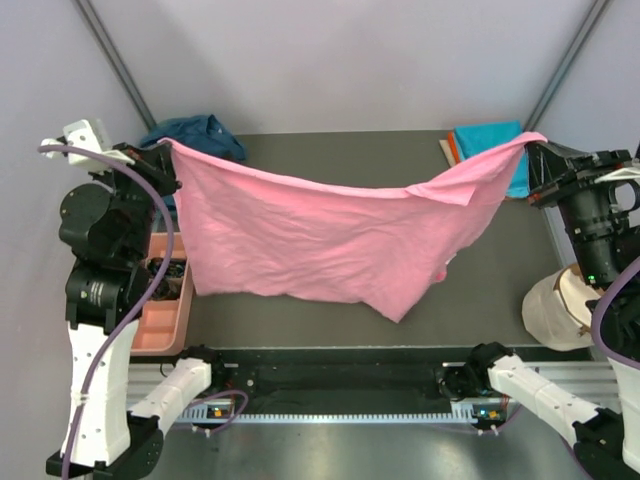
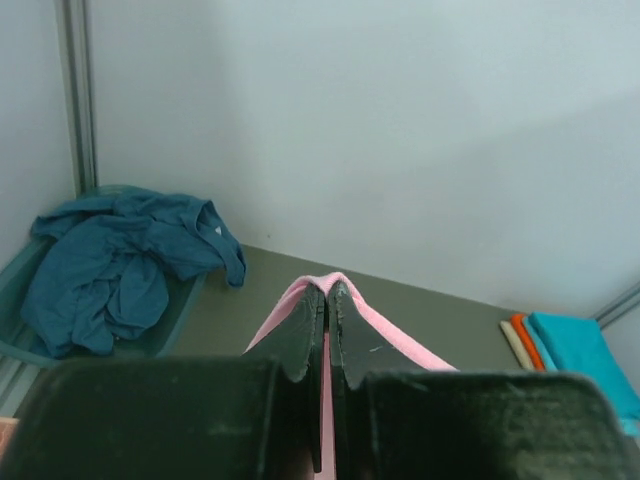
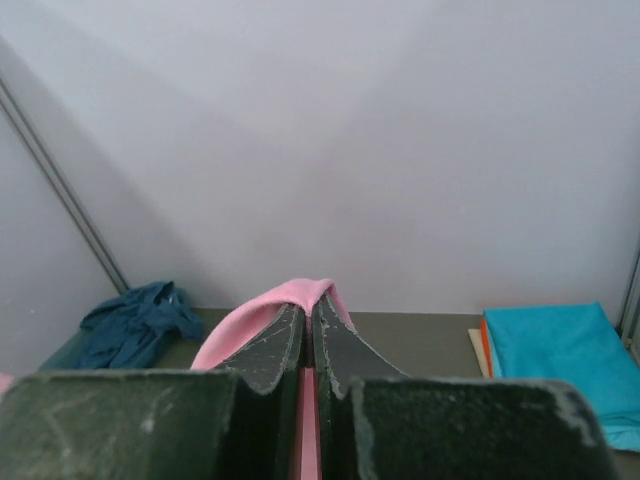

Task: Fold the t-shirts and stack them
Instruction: Flatten out the tshirt

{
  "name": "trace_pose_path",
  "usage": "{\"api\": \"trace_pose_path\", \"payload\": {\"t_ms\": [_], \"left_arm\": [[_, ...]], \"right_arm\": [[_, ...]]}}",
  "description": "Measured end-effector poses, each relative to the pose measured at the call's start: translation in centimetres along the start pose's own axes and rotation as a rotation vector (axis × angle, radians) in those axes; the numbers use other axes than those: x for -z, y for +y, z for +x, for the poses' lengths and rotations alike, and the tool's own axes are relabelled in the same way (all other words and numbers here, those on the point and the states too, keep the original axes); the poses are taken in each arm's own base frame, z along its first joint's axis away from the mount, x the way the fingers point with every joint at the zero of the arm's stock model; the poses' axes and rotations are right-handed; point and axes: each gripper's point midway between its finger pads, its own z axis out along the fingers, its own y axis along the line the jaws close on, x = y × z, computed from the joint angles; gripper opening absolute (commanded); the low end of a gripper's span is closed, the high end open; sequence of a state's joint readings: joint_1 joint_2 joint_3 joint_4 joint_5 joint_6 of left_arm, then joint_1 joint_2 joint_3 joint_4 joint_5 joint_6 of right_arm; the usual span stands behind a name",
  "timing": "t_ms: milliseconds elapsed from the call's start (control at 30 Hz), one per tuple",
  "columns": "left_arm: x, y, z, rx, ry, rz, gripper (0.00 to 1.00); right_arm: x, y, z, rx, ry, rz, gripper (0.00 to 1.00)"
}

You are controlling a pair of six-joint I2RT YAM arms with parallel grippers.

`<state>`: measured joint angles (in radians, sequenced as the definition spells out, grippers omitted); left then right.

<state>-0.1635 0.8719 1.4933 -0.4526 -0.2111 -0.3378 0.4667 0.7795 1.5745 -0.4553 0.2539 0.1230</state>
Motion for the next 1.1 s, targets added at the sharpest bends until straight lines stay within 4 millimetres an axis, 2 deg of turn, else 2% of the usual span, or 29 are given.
{"api": "trace_pose_path", "payload": {"t_ms": [200, 433, 600, 700, 800, 867, 933, 1000, 1100], "left_arm": [[-1.1, -0.1, 3.0, -0.016, 0.096, 0.018, 0.0], [-1.8, 0.1, 4.2, -0.028, 0.129, 0.008, 0.0], [-2.5, -0.3, 5.7, -0.034, 0.176, 0.038, 0.0], [-2.0, -0.8, 6.3, -0.048, 0.206, 0.076, 0.0], [-0.6, -1.4, 5.8, -0.051, 0.206, 0.122, 0.0], [0.9, -2.1, 4.6, -0.046, 0.187, 0.162, 0.0], [2.6, -2.9, 2.3, -0.039, 0.133, 0.2, 0.0], [4.2, -3.5, -0.3, -0.032, 0.063, 0.226, 0.0], [6.6, -3.9, -3.6, -0.022, -0.039, 0.25, 0.0]], "right_arm": [[0.3, 0.2, 0.4, 0.005, 0.022, -0.014, 0.0], [0.6, 0.3, -1.0, 0.0, -0.005, -0.017, 0.0], [-0.3, 0.4, 0.4, 0.013, 0.041, -0.02, 0.0], [0.1, 0.4, 1.1, 0.02, 0.071, -0.024, 0.0], [1.2, 0.3, 1.3, 0.022, 0.087, -0.032, 0.0], [2.4, 0.2, 0.9, 0.018, 0.083, -0.045, 0.0], [4.0, 0.2, -0.2, 0.009, 0.061, -0.059, 0.0], [5.5, 0.2, -2.1, -0.004, 0.01, -0.074, 0.0], [6.7, 0.1, -4.1, -0.019, -0.061, -0.083, 0.0]]}}
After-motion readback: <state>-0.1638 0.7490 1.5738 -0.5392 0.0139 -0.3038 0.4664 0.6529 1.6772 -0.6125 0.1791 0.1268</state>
